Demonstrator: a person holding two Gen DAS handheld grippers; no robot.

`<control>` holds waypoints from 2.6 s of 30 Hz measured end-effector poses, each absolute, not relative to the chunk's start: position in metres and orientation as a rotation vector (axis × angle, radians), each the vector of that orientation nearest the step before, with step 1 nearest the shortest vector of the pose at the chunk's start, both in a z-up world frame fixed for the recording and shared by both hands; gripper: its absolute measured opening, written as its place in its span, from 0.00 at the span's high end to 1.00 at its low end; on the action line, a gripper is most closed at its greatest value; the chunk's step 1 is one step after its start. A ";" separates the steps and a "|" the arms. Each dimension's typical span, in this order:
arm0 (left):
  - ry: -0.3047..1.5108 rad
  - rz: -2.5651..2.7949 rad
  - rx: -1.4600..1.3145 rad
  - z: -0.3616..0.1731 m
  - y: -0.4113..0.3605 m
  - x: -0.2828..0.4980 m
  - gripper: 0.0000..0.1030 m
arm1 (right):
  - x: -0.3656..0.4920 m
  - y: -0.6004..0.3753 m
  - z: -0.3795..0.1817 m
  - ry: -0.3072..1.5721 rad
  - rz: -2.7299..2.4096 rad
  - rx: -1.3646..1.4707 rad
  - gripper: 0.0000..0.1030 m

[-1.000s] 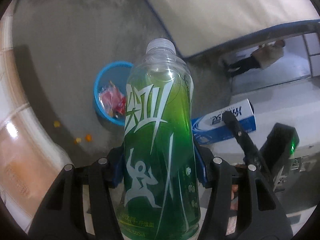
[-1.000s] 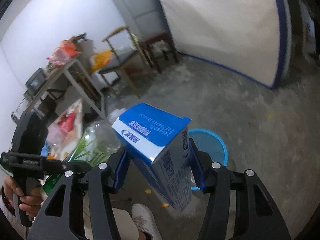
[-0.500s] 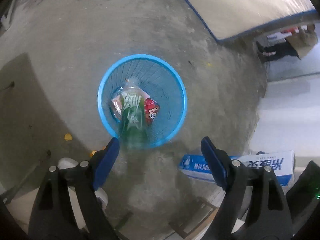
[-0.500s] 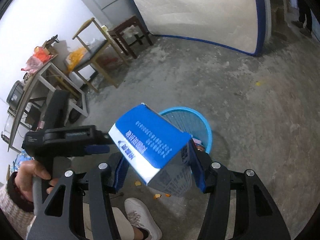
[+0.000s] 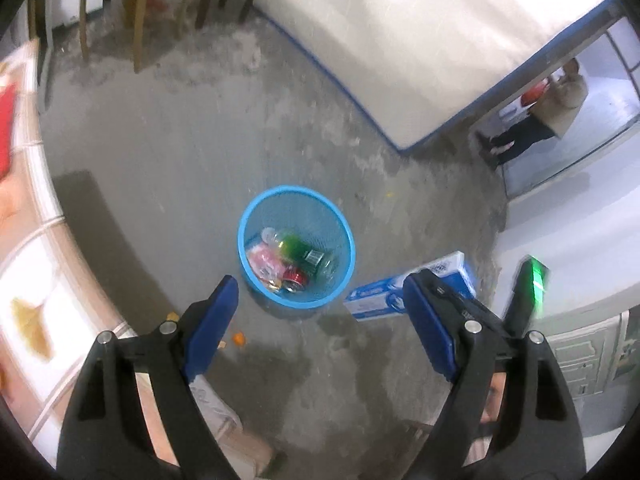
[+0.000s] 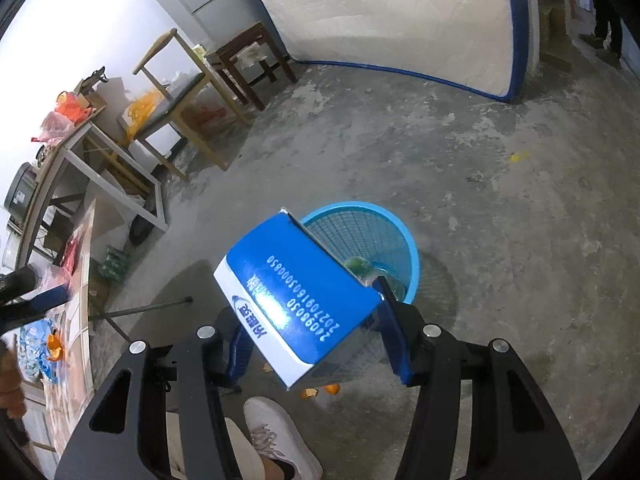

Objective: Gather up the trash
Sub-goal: 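Open both tools to drop the bottle and box into the wastebasket, then move both tools back over the table toward the remaining trash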

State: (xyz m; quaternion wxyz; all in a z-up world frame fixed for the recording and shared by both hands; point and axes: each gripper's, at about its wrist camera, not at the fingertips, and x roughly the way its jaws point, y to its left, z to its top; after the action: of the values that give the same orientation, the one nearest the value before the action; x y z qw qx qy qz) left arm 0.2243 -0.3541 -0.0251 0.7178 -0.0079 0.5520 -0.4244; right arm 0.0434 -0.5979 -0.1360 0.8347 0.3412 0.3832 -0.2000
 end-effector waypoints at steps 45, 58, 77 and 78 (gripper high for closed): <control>0.904 -0.607 -0.148 -0.002 -0.067 0.136 0.13 | 0.087 -0.441 -0.043 0.748 -0.095 0.490 0.20; 0.913 -0.232 -0.117 -0.036 0.036 0.135 0.12 | 0.149 -0.231 -0.028 0.957 0.238 0.191 0.19; 0.958 -0.086 -0.038 -0.072 0.071 0.143 0.12 | 0.165 -0.147 -0.068 1.090 0.126 -0.064 0.14; 0.957 -0.081 -0.032 -0.072 0.072 0.143 0.12 | 0.166 -0.145 -0.069 1.086 0.123 -0.064 0.12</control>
State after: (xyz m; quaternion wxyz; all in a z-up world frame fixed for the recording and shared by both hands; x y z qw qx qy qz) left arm 0.1428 0.0715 -0.0723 0.8867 -0.0155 0.4604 -0.0392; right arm 0.1656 -0.1449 -0.0685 0.8540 -0.0306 0.5162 0.0583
